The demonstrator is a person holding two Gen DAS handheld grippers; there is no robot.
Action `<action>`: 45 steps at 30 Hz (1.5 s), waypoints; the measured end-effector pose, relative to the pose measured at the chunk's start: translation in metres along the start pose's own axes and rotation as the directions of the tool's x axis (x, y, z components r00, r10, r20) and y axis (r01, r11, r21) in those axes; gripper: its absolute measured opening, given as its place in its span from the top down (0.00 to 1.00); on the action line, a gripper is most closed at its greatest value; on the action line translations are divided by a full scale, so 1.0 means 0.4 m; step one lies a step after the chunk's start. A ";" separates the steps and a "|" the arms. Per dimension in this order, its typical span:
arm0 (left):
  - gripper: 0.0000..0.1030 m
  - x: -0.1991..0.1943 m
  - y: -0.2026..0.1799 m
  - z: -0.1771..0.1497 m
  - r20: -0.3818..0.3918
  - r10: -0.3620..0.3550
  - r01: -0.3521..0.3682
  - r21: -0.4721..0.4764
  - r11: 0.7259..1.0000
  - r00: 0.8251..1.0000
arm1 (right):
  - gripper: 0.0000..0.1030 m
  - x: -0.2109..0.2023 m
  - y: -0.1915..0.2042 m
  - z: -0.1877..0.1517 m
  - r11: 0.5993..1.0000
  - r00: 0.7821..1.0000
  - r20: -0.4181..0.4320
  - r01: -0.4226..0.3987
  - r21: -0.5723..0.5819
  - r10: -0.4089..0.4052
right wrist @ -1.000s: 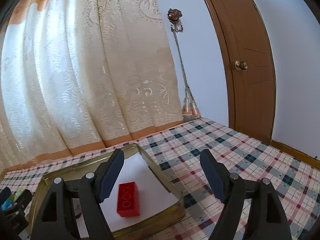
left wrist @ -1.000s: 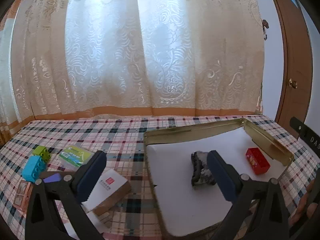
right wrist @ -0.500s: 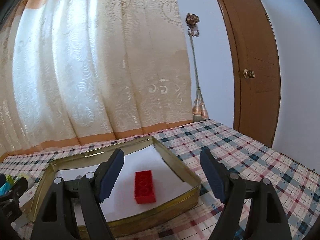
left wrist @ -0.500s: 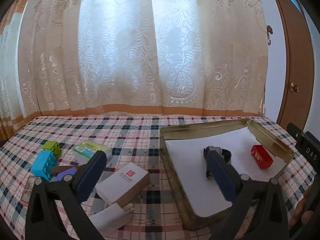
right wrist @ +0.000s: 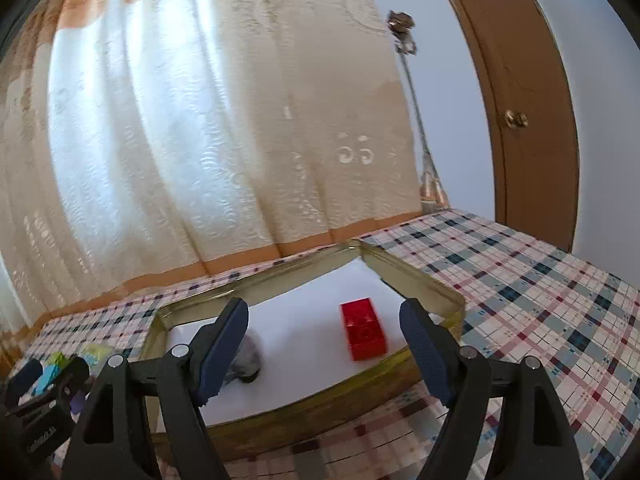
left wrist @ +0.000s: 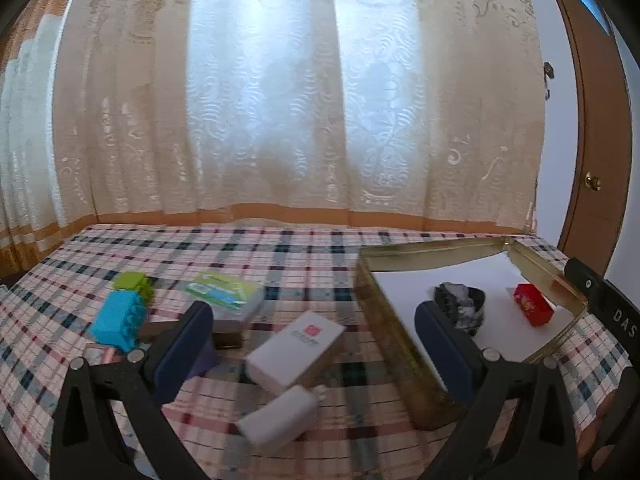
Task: Organize rigid objects
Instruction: 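Withdraw both grippers from the tray back over the remaining objects, then close the left gripper on the copper picture frame while the right gripper grasps the white charger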
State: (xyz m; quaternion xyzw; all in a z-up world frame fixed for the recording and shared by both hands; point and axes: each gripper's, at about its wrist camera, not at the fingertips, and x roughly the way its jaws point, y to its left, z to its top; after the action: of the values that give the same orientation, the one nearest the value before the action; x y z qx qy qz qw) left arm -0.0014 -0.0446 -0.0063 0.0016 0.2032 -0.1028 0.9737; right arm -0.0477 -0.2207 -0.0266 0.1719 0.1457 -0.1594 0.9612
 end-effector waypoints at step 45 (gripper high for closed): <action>0.01 -0.007 0.509 -0.078 -0.303 0.186 -0.234 -0.131 0.963 0.935 | 0.22 0.045 0.511 -0.219 0.930 0.808 -0.524 -0.360 -0.078 0.269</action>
State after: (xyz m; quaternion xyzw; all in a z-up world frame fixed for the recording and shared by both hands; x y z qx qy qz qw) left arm 0.0247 0.1566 -0.0416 -0.0424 0.3494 0.0206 0.9358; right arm 0.0219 -0.0106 -0.0533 0.1448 0.3747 0.0662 0.9134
